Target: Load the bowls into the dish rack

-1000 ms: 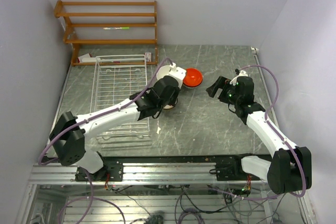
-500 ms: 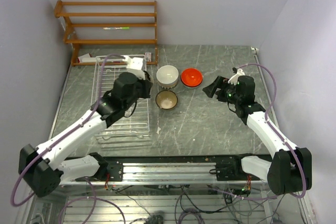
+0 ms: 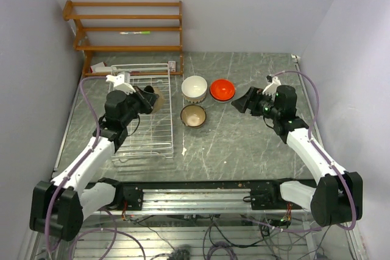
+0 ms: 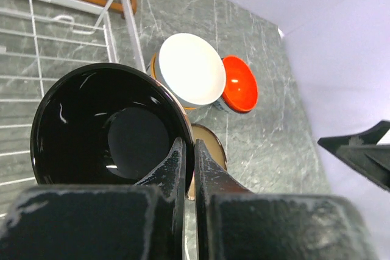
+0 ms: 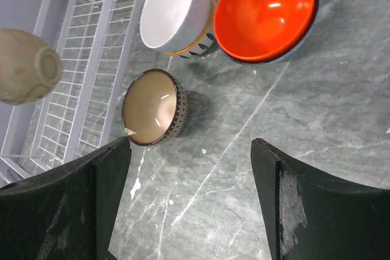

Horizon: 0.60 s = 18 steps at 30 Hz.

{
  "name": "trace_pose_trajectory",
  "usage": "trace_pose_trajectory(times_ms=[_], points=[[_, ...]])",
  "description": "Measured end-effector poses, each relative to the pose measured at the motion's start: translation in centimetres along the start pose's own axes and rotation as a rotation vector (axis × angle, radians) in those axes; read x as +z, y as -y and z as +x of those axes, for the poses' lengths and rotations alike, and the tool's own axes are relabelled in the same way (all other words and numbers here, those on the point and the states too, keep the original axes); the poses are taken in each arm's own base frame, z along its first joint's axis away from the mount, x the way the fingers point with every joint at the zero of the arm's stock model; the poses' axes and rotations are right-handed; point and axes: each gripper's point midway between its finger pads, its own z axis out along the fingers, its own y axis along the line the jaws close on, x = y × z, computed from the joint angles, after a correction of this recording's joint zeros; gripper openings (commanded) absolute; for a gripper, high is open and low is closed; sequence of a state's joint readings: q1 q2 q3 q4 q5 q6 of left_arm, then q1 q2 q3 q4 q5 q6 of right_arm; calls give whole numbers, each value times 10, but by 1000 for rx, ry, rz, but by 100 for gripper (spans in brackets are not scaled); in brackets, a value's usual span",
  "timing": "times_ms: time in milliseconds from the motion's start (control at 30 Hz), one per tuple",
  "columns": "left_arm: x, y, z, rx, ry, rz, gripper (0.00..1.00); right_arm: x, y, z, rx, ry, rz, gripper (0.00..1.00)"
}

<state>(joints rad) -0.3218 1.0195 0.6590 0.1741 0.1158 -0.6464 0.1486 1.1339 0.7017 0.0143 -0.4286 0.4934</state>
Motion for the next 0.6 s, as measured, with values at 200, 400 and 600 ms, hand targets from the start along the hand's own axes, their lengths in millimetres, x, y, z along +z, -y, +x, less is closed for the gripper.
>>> trace_pose_trajectory(times_ms=[200, 400, 600], points=[[9, -27, 3, -183, 34, 41, 7, -1, -11, -7, -27, 6, -38, 80], [23, -20, 0, -310, 54, 159, 7, 0, -15, -5, -37, -5, -58, 80], [32, -18, -3, -406, 72, 239, 7, 0, -17, -3, -41, -12, -68, 81]])
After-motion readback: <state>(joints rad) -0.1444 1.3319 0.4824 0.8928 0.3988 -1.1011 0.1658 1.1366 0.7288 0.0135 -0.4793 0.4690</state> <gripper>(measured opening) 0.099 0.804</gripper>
